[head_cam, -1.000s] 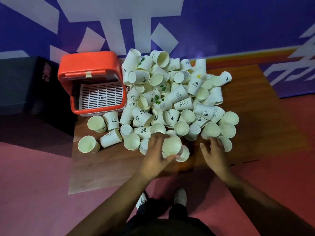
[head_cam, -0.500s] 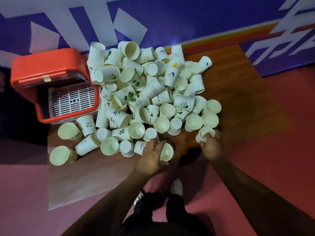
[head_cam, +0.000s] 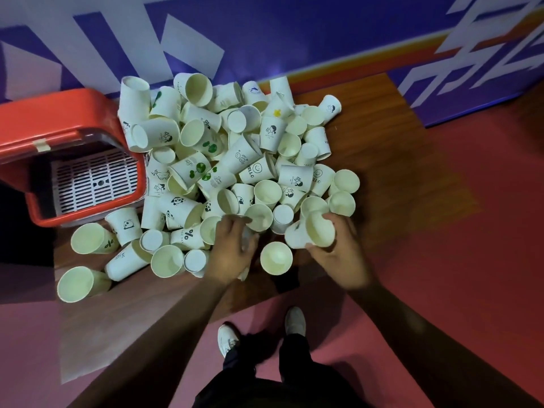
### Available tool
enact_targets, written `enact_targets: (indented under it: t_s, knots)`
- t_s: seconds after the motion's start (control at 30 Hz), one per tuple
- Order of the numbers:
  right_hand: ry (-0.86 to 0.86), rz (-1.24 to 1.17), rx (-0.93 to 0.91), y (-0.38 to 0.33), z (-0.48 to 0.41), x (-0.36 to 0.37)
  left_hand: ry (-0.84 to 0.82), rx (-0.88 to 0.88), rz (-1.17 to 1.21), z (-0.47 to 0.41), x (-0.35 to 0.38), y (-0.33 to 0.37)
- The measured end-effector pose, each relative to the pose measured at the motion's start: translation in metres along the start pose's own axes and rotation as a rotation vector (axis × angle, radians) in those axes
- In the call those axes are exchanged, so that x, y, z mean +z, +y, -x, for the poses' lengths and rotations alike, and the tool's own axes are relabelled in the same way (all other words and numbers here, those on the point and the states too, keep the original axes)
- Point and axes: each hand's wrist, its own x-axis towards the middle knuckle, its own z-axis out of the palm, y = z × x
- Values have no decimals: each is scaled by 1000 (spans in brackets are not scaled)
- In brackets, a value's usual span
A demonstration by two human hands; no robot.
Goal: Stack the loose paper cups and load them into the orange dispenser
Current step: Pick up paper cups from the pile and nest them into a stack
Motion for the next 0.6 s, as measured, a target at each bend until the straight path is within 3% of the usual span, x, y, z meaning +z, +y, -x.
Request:
enact_targets:
  t_s: [0.13, 0.37, 0.6]
  knots:
    - [-171, 24, -1, -25, 7, 16, -72, 13, -133, -31, -7, -5]
    - [-365, 348, -124, 4, 11, 56, -262, 101, -354, -45, 6, -19]
    - [-380, 603, -251, 24, 13, 80, -194, 88, -347, -40, 15, -26]
